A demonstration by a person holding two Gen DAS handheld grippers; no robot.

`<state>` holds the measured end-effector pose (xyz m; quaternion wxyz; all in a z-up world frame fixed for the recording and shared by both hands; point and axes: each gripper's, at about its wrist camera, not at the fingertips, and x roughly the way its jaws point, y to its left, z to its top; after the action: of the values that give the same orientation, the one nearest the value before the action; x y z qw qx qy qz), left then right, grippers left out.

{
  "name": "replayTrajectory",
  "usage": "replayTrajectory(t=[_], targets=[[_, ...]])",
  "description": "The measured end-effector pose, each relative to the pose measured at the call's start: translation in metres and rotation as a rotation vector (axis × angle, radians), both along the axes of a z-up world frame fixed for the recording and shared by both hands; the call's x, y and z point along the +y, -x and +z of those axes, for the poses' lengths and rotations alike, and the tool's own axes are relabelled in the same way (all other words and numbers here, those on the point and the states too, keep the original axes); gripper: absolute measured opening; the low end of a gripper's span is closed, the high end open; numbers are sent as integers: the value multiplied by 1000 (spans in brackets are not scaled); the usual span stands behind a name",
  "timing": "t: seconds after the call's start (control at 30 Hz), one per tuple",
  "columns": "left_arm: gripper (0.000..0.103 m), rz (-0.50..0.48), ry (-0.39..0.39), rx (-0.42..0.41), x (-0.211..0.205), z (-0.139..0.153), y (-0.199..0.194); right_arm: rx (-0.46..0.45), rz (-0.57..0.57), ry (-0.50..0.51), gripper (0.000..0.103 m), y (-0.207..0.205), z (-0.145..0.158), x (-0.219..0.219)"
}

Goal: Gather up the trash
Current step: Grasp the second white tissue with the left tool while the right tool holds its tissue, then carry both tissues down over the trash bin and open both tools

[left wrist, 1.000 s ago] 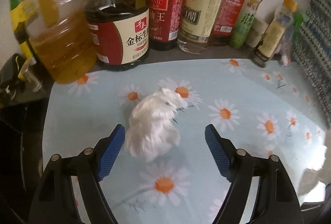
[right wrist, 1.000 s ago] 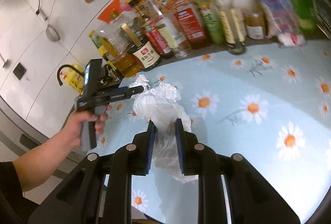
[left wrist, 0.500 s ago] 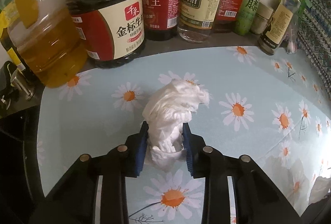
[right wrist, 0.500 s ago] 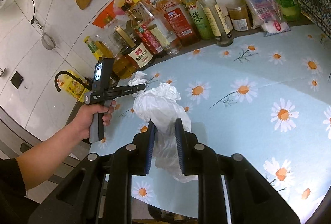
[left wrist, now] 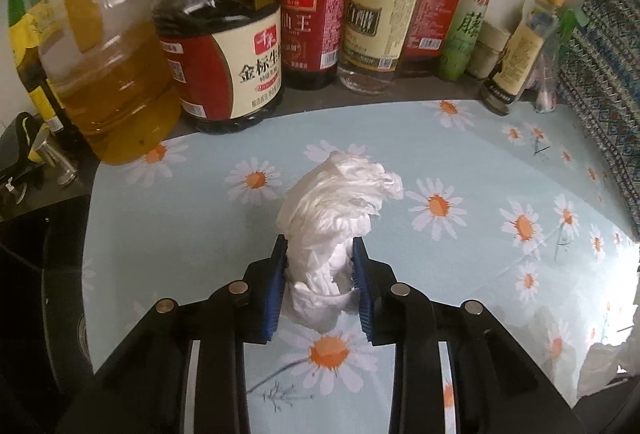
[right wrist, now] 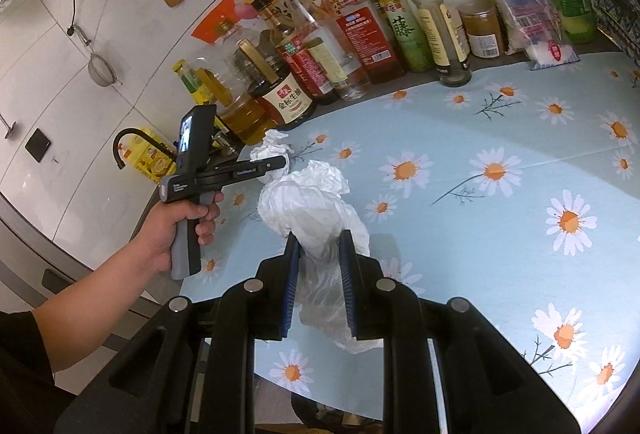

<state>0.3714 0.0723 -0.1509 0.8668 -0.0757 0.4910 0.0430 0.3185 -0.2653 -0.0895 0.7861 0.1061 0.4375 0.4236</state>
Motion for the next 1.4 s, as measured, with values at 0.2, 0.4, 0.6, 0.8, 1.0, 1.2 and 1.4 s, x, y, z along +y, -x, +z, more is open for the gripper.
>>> replayTrajectory(t=[0.2, 0.4, 0.6, 0.8, 1.0, 1.2, 1.4], targets=[[29, -16, -2, -64, -9, 32, 34, -12, 18, 0, 22, 5, 5, 11], [29, -17, 14, -110, -19, 57, 86, 12, 47, -10, 22, 14, 4, 26], [29, -23, 35, -117, -33, 65, 149, 28, 100, 1, 22, 31, 1, 48], [29, -4, 78, -91, -41, 60, 214, 39, 149, 9, 22, 59, -2, 64], [29, 12, 118, -52, -44, 52, 265, 67, 184, 2, 22, 93, -10, 76], [29, 19, 168, -20, -45, 39, 302, 112, 213, 16, 22, 133, -29, 85], [29, -4, 207, 35, -50, 17, 333, 162, 220, 47, 23, 170, -51, 90]])
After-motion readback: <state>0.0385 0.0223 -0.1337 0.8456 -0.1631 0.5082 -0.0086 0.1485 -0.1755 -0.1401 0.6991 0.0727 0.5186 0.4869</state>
